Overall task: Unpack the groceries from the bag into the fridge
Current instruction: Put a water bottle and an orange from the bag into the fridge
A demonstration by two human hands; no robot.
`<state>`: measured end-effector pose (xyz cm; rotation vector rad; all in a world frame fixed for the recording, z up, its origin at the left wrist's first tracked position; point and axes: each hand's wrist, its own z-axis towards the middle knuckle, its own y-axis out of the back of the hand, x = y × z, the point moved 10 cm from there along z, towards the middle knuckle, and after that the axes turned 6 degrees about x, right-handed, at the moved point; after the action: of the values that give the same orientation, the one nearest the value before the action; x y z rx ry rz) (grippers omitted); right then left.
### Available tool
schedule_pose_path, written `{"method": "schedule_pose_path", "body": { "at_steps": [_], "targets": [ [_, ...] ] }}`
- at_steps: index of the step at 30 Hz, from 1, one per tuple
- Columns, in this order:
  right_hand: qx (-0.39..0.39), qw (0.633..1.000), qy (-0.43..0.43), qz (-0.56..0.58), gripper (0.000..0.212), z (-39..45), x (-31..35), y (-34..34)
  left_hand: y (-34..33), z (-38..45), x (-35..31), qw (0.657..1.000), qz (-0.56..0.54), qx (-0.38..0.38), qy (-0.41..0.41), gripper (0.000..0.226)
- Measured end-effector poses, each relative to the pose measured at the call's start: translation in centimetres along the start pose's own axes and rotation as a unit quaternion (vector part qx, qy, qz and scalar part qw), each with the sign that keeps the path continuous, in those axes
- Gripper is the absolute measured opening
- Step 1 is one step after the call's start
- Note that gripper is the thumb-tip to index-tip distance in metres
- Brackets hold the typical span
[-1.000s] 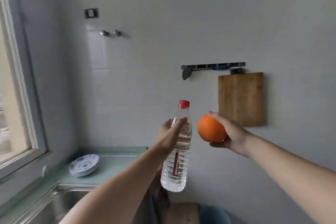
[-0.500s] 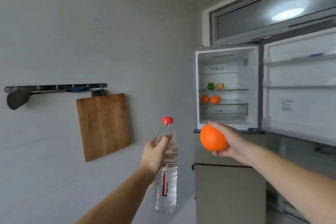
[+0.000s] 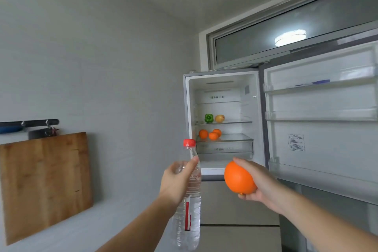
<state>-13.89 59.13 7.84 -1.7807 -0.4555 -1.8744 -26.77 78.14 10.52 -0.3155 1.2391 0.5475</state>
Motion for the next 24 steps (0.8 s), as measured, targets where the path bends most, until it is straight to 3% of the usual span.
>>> {"method": "schedule_pose_path", "body": {
  "at_steps": [9, 16, 19, 21, 24],
  "targets": [
    [-0.032, 0.999, -0.009, 0.006, 0.039, 10.3, -2.2, 6.7, -4.6, 12.1, 2.2, 1.000, -0.005, -0.008, -0.009, 0.045],
    [-0.077, 0.996, 0.018, -0.039, 0.035, 21.3, -2.8, 10.4, -7.7, 25.5, 7.0, 0.999, -0.014, 0.035, -0.021, 0.050],
    [-0.111, 0.990, 0.051, -0.065, 0.034, 26.9, -1.8, 11.9, -8.7, 31.8, 8.4, 0.998, -0.042, 0.052, -0.017, 0.038],
    [-0.130, 0.986, 0.069, -0.084, 0.050, 30.5, -1.1, 12.6, -8.9, 35.8, 8.7, 0.997, -0.042, 0.057, -0.024, 0.035],
    [-0.148, 0.980, 0.063, -0.118, 0.092, 36.0, -1.3, 13.8, -8.5, 41.6, 9.3, 0.997, -0.035, 0.045, -0.042, 0.056]
  ]
}}
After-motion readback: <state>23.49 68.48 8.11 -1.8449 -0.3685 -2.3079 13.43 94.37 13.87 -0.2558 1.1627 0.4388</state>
